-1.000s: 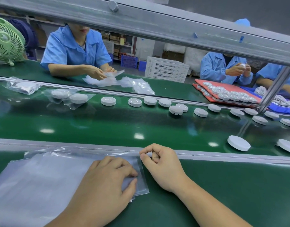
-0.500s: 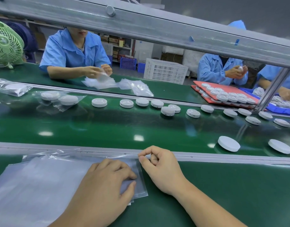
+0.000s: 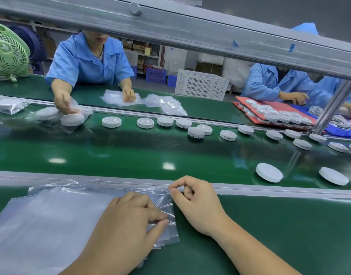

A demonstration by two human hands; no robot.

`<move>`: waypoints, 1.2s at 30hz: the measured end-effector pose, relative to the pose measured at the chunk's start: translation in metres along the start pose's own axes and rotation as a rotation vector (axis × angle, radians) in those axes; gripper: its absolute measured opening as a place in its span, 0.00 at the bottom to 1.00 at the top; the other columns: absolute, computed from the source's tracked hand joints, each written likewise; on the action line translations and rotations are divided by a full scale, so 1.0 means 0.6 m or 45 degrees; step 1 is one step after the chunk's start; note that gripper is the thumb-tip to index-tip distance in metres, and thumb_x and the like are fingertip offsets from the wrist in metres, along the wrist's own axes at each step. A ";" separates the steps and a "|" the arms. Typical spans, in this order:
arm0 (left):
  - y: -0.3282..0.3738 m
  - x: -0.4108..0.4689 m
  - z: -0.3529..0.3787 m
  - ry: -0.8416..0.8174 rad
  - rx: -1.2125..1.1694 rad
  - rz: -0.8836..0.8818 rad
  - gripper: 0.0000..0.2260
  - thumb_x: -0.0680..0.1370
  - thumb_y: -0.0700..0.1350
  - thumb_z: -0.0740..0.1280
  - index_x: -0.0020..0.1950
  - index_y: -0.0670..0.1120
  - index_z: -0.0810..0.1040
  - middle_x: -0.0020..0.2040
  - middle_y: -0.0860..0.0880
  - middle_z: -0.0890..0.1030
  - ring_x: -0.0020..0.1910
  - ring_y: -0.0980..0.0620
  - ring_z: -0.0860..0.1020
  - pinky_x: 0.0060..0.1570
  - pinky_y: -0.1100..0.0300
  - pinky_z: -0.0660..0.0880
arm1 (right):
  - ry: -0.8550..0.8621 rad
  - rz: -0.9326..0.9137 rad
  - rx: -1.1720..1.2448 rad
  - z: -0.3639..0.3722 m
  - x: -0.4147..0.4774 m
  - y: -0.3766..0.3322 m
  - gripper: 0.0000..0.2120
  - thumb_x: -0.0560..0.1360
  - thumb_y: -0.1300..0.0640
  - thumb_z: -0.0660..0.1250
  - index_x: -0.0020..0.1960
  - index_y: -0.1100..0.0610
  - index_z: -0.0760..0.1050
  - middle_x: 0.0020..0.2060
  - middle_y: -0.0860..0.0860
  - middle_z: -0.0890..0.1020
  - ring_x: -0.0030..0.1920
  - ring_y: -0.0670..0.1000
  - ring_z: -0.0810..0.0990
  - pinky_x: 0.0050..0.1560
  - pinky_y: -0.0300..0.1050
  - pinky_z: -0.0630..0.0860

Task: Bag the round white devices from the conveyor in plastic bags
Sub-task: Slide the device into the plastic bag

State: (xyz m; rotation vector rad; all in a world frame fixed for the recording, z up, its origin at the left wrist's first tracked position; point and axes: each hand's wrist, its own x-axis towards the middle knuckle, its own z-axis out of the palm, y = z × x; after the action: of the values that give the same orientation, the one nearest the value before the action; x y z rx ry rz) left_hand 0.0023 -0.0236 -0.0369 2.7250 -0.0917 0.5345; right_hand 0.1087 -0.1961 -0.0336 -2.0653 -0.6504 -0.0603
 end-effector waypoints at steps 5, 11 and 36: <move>0.002 -0.001 0.000 0.081 -0.047 0.031 0.12 0.74 0.66 0.60 0.45 0.69 0.83 0.37 0.70 0.76 0.44 0.64 0.74 0.44 0.65 0.71 | -0.023 0.007 0.031 -0.001 0.000 0.003 0.05 0.77 0.50 0.69 0.47 0.39 0.79 0.22 0.43 0.62 0.26 0.45 0.62 0.33 0.32 0.67; 0.004 0.001 -0.008 0.046 -0.008 0.032 0.10 0.73 0.65 0.62 0.44 0.68 0.83 0.36 0.71 0.76 0.42 0.64 0.75 0.41 0.64 0.72 | -0.028 0.024 0.054 -0.001 0.001 -0.001 0.04 0.77 0.49 0.69 0.47 0.40 0.80 0.22 0.43 0.62 0.27 0.45 0.62 0.34 0.32 0.67; 0.005 -0.004 -0.025 0.098 -0.178 -0.162 0.12 0.72 0.63 0.59 0.42 0.64 0.82 0.46 0.75 0.77 0.50 0.70 0.76 0.45 0.74 0.71 | 0.277 -0.150 -0.816 -0.205 0.018 0.129 0.17 0.78 0.57 0.73 0.65 0.44 0.81 0.58 0.42 0.83 0.59 0.53 0.79 0.60 0.46 0.72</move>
State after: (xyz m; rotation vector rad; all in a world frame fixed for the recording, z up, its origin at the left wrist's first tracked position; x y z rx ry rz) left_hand -0.0055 -0.0210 -0.0236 2.5510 0.0614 0.5736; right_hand 0.1798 -0.3227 -0.0218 -2.5739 -0.6717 -0.6234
